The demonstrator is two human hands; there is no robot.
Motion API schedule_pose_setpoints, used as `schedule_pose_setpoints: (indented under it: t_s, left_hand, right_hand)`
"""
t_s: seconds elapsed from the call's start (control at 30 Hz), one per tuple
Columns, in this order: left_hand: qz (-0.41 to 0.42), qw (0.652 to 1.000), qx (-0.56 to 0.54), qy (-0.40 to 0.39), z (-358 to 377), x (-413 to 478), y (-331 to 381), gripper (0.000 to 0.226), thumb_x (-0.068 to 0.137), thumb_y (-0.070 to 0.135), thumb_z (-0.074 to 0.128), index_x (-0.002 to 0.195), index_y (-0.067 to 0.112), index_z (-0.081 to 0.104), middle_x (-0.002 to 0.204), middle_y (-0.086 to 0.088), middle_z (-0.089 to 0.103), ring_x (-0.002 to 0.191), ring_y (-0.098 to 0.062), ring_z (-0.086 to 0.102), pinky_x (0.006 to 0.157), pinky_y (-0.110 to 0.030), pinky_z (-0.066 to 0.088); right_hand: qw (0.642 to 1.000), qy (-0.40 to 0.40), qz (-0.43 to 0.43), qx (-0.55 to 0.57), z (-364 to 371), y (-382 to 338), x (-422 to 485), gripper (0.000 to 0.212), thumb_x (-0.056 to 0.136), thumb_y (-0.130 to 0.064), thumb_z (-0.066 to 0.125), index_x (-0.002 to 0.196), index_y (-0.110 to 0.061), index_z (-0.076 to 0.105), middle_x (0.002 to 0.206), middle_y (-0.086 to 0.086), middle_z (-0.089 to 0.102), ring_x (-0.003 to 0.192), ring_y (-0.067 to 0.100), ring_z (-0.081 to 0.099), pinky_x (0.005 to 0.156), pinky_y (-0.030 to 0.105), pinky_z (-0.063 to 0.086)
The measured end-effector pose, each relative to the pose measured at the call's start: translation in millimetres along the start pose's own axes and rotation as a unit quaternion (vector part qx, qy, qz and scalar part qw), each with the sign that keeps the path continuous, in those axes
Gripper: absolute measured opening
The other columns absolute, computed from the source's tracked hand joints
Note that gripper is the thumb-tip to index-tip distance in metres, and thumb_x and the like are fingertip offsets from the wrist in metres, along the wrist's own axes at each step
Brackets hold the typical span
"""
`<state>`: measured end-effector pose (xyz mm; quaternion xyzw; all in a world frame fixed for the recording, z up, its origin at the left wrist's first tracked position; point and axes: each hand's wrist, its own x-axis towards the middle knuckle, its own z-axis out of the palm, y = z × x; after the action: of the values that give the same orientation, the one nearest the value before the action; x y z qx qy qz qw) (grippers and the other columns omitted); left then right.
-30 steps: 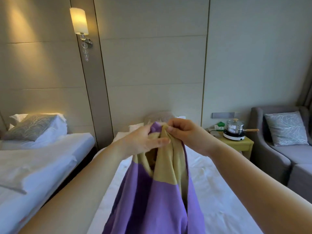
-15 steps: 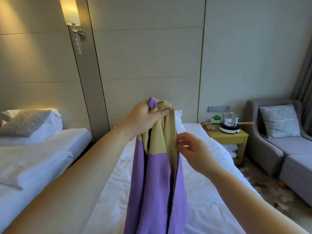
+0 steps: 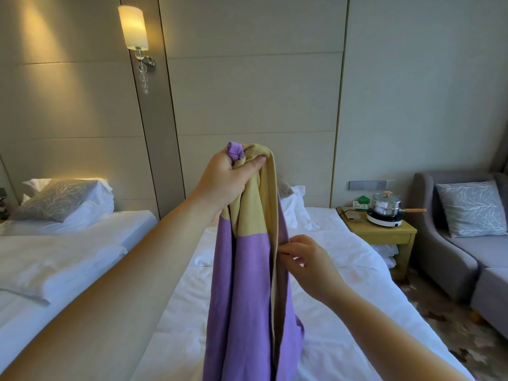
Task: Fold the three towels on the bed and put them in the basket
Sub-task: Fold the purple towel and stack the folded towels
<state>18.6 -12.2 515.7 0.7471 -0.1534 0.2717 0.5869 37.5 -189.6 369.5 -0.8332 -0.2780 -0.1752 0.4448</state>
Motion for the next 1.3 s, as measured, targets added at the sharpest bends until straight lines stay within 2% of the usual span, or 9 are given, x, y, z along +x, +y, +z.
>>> schedule_pose_setpoints:
  t_s: [0.2, 0.3, 0.47, 0.6, 0.7, 0.83, 1.03, 1.2, 1.3]
  left_hand:
    - [0.0, 0.999, -0.009, 0.037, 2.4, 0.0, 1.7, 0.025, 0.083, 0.031, 0.067, 0.095, 0.01, 0.069, 0.095, -0.008, 0.073, 0.094, -0.022, 0.069, 0.092, -0.045, 0.053]
    - [0.001, 0.999, -0.014, 0.036, 7.6, -2.3, 4.0, 0.035, 0.075, 0.038, 0.065, 0.095, 0.009, 0.068, 0.097, -0.011, 0.072, 0.095, -0.024, 0.068, 0.092, -0.045, 0.052]
    - [-0.001, 0.999, -0.007, 0.049, 6.8, -0.3, 5.6, 0.049, 0.073, 0.041, 0.066, 0.096, -0.001, 0.063, 0.1, -0.021, 0.069, 0.097, -0.033, 0.065, 0.091, -0.05, 0.051]
    - [-0.006, 0.998, -0.003, 0.056, 4.4, 0.8, 3.5, 0.04, 0.073, 0.041, 0.065, 0.093, 0.006, 0.067, 0.095, -0.013, 0.072, 0.094, -0.027, 0.068, 0.091, -0.049, 0.052]
    - [-0.005, 0.998, 0.0, 0.064, 4.9, 1.6, 1.4, 0.04, 0.077, 0.038, 0.066, 0.094, 0.002, 0.066, 0.096, -0.017, 0.071, 0.094, -0.03, 0.067, 0.09, -0.05, 0.052]
    - [0.004, 0.997, -0.004, 0.079, 5.6, 3.5, -0.1, 0.043, 0.085, 0.033, 0.066, 0.096, -0.008, 0.061, 0.095, -0.025, 0.068, 0.09, -0.035, 0.066, 0.089, -0.052, 0.051]
    - [0.013, 0.986, -0.056, 0.159, -13.9, 12.3, 7.3, 0.051, 0.077, 0.037, 0.068, 0.095, -0.009, 0.058, 0.09, -0.017, 0.065, 0.085, -0.028, 0.065, 0.088, -0.045, 0.052]
    - [0.014, 0.953, 0.026, 0.3, -52.3, 20.3, -16.7, 0.028, 0.083, 0.033, 0.066, 0.07, 0.02, 0.045, 0.069, 0.003, 0.049, 0.071, -0.016, 0.047, 0.071, -0.029, 0.04]
    - [-0.045, 0.936, 0.126, 0.325, -72.6, 13.2, -48.4, 0.031, 0.084, 0.031, 0.065, 0.07, 0.023, 0.039, 0.07, 0.004, 0.044, 0.077, -0.022, 0.049, 0.072, -0.029, 0.036]
  right_hand:
    - [0.987, -0.06, 0.058, 0.136, 1.8, 1.6, -11.1, 0.014, 0.093, -0.021, 0.057, 0.094, -0.023, 0.071, 0.097, -0.008, 0.063, 0.093, 0.003, 0.059, 0.084, 0.018, 0.048]
    - [0.996, -0.021, 0.048, 0.079, 10.1, -1.1, -9.4, 0.011, 0.085, -0.031, 0.067, 0.087, -0.02, 0.07, 0.09, -0.006, 0.063, 0.086, 0.006, 0.06, 0.078, 0.021, 0.051]
    - [0.997, 0.039, 0.054, 0.031, 21.6, -0.9, -5.1, 0.009, 0.085, -0.022, 0.063, 0.083, -0.015, 0.068, 0.086, -0.004, 0.061, 0.08, 0.008, 0.058, 0.076, 0.027, 0.051]
    - [0.997, 0.043, 0.063, 0.001, 23.9, -3.0, -4.7, 0.028, 0.077, -0.05, 0.063, 0.084, -0.023, 0.067, 0.087, -0.012, 0.058, 0.078, 0.0, 0.055, 0.07, 0.017, 0.047]
    - [0.995, 0.063, 0.056, -0.047, 25.2, -8.1, -5.2, 0.04, 0.074, -0.063, 0.053, 0.077, -0.026, 0.067, 0.082, -0.014, 0.058, 0.074, 0.003, 0.056, 0.066, 0.021, 0.049]
    - [0.99, 0.063, 0.064, -0.109, 26.8, -6.5, 0.9, 0.03, 0.08, -0.043, 0.054, 0.059, -0.021, 0.056, 0.075, -0.009, 0.052, 0.063, 0.01, 0.053, 0.054, 0.023, 0.042]
    - [0.98, -0.055, 0.125, -0.144, 25.5, 30.4, -1.0, 0.041, 0.088, -0.025, 0.054, 0.05, -0.025, 0.04, 0.066, -0.009, 0.044, 0.053, 0.005, 0.042, 0.047, 0.015, 0.032]
    - [0.967, -0.018, 0.25, 0.045, -7.3, 48.5, -1.2, 0.031, 0.088, -0.022, 0.063, 0.07, 0.002, 0.065, 0.063, 0.006, 0.053, 0.06, 0.013, 0.048, 0.057, 0.026, 0.035]
    - [0.944, 0.031, 0.272, 0.185, -38.8, 33.7, 9.2, 0.028, 0.09, -0.025, 0.06, 0.073, -0.004, 0.067, 0.069, 0.007, 0.057, 0.068, 0.02, 0.051, 0.064, 0.03, 0.038]
